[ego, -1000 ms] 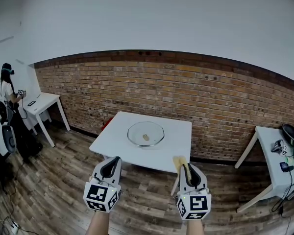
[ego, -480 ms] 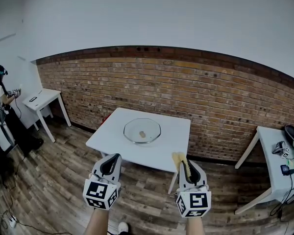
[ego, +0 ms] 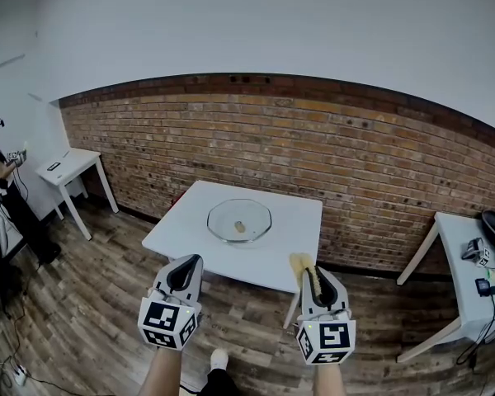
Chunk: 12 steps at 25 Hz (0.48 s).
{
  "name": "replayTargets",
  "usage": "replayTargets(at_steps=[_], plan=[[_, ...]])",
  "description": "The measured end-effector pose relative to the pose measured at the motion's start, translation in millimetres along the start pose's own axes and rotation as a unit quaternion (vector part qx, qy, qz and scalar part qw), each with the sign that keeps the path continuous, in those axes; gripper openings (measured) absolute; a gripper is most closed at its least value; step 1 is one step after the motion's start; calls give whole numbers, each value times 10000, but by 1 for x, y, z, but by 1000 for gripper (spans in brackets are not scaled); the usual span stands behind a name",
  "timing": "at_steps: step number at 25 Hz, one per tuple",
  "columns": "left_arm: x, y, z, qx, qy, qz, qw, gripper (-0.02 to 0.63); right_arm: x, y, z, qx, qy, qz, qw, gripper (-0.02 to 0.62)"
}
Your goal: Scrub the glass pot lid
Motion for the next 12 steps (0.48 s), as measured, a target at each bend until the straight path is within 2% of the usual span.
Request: replayTargets(at_steps=[12], plan=[[48,-63,-27,2,96,-121,9999,11,4,-75,-15,-41,35,-124,9999,58]])
Point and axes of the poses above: the fingertips, and each gripper's own axes: y backward along the fingers, x to its left, z out of its top, the point moved 10 cm from there along y, backward along the fingers, and after that the axes turned 5 degrees about -y, right-handed, at the moved point
